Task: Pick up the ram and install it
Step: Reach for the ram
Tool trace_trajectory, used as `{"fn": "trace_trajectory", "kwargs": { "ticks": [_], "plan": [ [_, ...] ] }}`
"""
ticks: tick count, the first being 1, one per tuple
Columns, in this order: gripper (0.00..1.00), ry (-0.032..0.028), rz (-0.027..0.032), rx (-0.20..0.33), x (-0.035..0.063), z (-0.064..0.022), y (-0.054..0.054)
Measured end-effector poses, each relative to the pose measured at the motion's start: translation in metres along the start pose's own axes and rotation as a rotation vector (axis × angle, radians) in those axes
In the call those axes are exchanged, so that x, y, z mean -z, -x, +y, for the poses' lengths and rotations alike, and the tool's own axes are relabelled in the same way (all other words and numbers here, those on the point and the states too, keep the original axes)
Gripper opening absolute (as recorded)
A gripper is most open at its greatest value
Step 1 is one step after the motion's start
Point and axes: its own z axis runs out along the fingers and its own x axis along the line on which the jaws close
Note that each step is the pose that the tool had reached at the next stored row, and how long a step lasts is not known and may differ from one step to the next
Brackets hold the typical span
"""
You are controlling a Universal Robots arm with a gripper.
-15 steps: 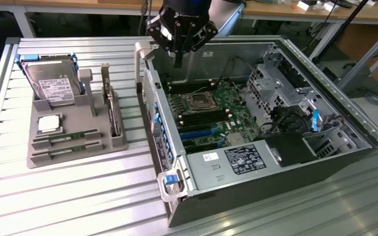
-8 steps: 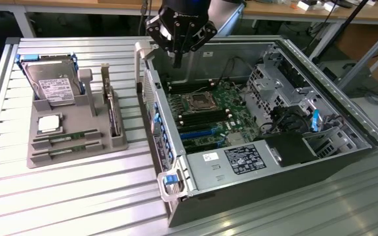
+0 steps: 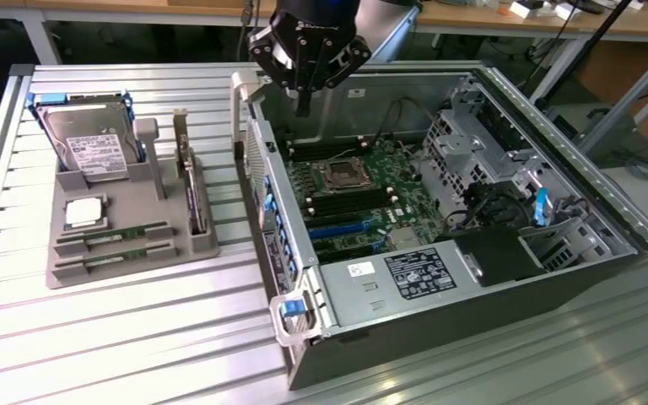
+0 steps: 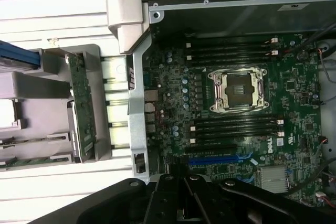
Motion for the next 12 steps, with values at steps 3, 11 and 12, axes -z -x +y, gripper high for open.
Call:
{"fn": "trace_trajectory", "kwargs": {
  "ticks": [3, 11, 12],
  "plan": [
    [0.1, 0.0, 0.0, 0.0, 0.0001, -0.0001, -0.0016],
    [0.1, 0.0, -0.0001, 0.0, 0.0002, -0.0004, -0.0058],
    [0.1, 0.0, -0.0002, 0.0, 0.0002, -0.0004, -0.0061]
  ]
}}
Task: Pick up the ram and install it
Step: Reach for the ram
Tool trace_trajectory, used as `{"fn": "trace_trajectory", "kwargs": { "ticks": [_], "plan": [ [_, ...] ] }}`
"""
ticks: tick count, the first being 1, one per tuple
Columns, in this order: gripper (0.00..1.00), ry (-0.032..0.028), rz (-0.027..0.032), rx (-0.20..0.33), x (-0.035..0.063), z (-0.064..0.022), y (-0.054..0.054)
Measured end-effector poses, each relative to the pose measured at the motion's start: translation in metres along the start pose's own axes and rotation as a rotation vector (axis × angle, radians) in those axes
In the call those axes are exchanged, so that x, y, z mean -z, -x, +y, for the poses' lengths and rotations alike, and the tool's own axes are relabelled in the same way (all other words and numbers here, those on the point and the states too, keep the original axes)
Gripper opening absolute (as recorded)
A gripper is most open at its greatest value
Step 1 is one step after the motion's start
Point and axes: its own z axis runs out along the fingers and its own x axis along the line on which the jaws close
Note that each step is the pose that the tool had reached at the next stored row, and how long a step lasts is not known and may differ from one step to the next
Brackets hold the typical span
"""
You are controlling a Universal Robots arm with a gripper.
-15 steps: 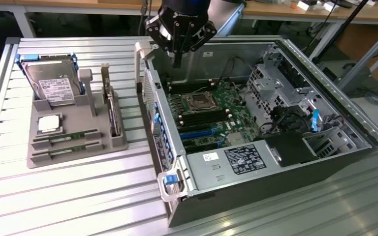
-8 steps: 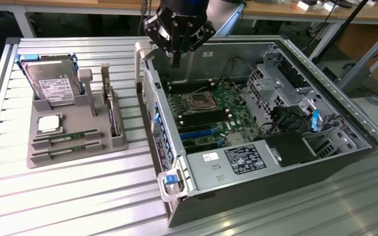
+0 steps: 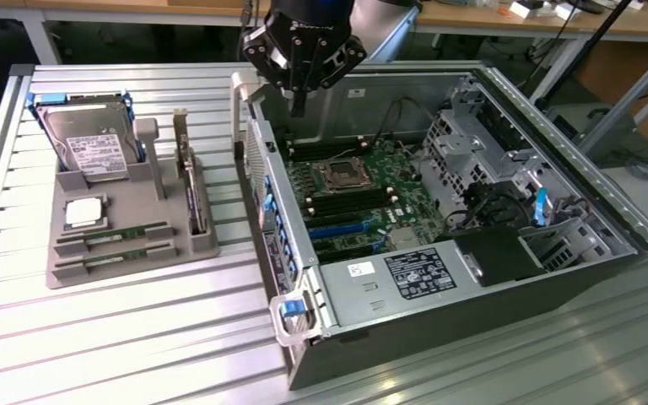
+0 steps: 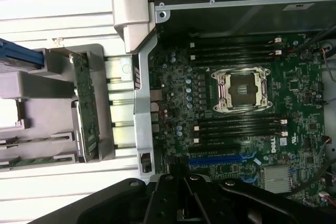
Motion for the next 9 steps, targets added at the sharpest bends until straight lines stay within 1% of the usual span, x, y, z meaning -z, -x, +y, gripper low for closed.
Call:
{"fn": "trace_trajectory", "kwargs": {
  "ticks": [9],
  "plan": [
    [0.1, 0.0, -0.0001, 0.0, 0.0002, -0.0005, -0.0064]
  ]
}}
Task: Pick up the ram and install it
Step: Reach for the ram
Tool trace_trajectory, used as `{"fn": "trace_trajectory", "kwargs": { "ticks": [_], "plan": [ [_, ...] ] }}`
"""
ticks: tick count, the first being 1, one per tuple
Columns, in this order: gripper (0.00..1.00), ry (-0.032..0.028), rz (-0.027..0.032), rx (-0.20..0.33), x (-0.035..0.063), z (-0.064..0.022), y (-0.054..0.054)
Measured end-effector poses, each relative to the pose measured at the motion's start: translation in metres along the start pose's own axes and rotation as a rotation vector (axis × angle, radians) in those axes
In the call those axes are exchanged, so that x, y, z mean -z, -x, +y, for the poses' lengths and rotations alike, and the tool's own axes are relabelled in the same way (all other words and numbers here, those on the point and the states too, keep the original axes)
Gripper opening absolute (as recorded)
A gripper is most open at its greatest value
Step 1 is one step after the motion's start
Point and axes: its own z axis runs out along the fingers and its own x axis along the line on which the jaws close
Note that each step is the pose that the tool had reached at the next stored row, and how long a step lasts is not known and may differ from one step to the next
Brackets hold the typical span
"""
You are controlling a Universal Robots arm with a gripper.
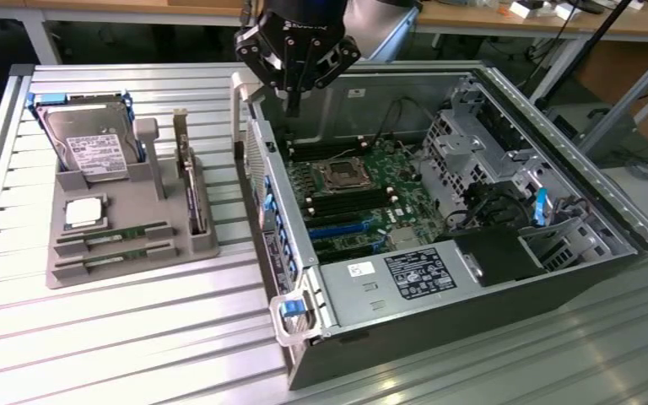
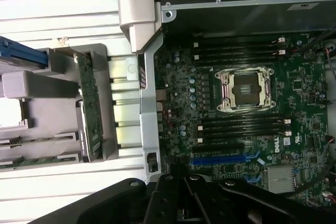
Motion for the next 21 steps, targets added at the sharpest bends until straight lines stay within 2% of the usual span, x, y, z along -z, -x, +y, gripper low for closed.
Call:
{"fn": "trace_trajectory", "kwargs": {
  "ticks": [21],
  "plan": [
    [0.1, 0.0002, -0.0019, 0.0, 0.0009, -0.0022, -0.03]
  ]
}}
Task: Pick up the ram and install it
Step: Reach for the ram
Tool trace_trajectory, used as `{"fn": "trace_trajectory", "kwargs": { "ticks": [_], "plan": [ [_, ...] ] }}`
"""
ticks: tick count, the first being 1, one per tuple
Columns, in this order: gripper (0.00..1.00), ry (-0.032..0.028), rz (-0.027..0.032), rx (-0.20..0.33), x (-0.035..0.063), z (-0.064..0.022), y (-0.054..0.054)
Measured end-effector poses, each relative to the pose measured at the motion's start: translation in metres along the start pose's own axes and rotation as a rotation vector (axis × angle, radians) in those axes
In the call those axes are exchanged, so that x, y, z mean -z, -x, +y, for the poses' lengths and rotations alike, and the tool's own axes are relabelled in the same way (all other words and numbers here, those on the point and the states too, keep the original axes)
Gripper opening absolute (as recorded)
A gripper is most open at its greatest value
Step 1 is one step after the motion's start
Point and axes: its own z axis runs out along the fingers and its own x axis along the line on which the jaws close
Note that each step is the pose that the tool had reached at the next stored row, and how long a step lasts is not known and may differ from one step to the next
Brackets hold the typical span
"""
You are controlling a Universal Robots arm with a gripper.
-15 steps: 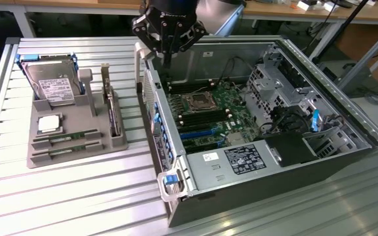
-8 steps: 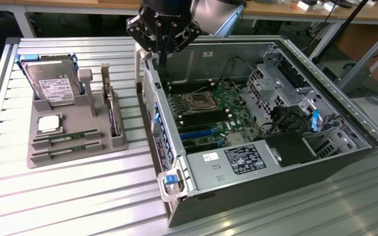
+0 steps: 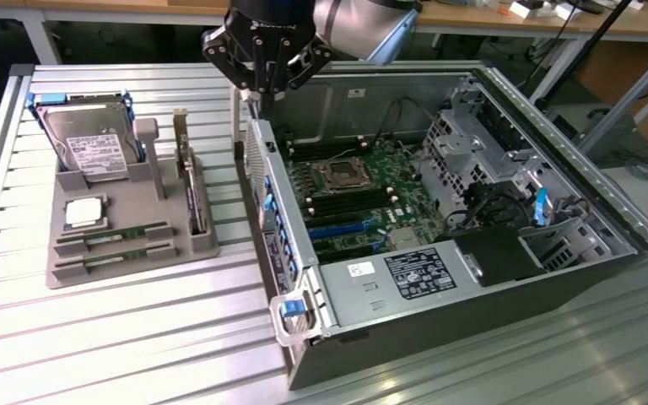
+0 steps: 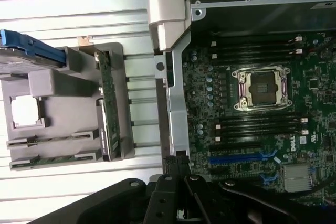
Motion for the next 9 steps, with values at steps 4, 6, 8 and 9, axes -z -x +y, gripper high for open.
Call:
{"fn": "trace_trajectory", "kwargs": {
  "ticks": [4, 6, 8, 9],
  "plan": [
    [0.1, 0.0, -0.0003, 0.0, 0.0002, -0.0004, -0.0052],
    [0.1, 0.0, -0.0003, 0.0, 0.0002, -0.0006, -0.0073],
    [0.1, 0.0, -0.0003, 0.0, 0.0003, -0.0007, -0.0094],
    [0.1, 0.0, -0.0004, 0.0, 0.0003, -0.0008, -0.0102]
  ]
}}
